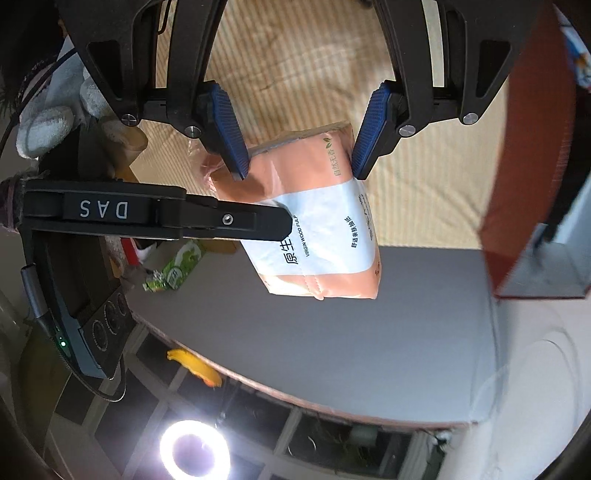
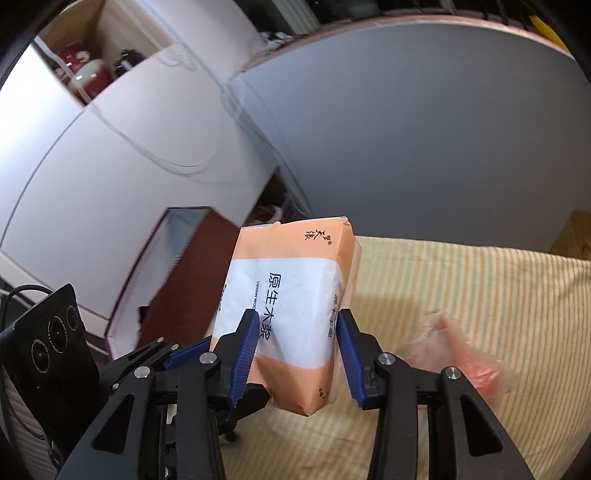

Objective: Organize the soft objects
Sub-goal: 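Carry the tissue pack with the left tool into the shoebox and release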

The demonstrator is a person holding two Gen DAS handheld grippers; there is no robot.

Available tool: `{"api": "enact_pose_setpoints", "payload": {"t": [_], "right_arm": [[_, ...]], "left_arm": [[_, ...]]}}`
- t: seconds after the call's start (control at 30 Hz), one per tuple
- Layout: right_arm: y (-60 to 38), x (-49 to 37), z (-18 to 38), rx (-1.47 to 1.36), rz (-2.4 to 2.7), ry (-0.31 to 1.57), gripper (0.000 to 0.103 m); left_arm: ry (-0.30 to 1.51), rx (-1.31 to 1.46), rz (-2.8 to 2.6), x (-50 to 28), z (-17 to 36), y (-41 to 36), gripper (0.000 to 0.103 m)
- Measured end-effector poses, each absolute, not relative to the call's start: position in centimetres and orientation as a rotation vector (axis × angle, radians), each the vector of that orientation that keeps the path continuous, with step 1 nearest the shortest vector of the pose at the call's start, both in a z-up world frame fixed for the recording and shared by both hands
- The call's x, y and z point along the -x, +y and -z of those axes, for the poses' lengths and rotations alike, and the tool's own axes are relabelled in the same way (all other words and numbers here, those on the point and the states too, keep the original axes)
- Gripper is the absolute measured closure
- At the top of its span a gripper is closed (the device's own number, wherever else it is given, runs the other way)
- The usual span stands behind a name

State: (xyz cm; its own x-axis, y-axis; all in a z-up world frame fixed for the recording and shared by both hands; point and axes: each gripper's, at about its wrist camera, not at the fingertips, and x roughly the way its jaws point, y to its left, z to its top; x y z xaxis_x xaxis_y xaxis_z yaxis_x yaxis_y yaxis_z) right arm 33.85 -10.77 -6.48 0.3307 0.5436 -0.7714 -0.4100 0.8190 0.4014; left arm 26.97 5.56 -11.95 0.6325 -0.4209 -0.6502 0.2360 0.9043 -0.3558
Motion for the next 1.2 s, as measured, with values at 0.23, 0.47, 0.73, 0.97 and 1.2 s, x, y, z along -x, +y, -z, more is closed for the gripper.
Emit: {"api": "enact_pose_setpoints", "payload": {"t": [0.23, 0.47, 0.73, 0.97, 1.2], "right_arm": [[-4.2, -31.3, 4.1, -0.101, -0.739, 1.021, 0.063], [3.1, -29.8, 4.2, -0.073, -0.846, 1.032, 0.064], [11.1, -29.5, 5.4, -0.054, -0.924, 1.077, 0.063], [15.1, -29.4, 7.0, -0.036, -0.951, 1.110, 0.063], [17.3, -30.1, 8.6, -0.033, -0.961, 1.138, 0.064]], "left_arm": [[0.733, 0.264, 0.304, -24.2, 9.4, 10.7, 0.046], [0.694, 0.285, 0.195, -21.9, 8.2, 16.7, 0.046], [0.680, 0.304, 0.080, -20.8, 8.7, 22.3, 0.046], [0.688, 0.301, 0.000, -20.8, 10.1, 25.1, 0.046], [0.687, 0.244, -0.078, -21.0, 11.0, 25.5, 0.049]]}}
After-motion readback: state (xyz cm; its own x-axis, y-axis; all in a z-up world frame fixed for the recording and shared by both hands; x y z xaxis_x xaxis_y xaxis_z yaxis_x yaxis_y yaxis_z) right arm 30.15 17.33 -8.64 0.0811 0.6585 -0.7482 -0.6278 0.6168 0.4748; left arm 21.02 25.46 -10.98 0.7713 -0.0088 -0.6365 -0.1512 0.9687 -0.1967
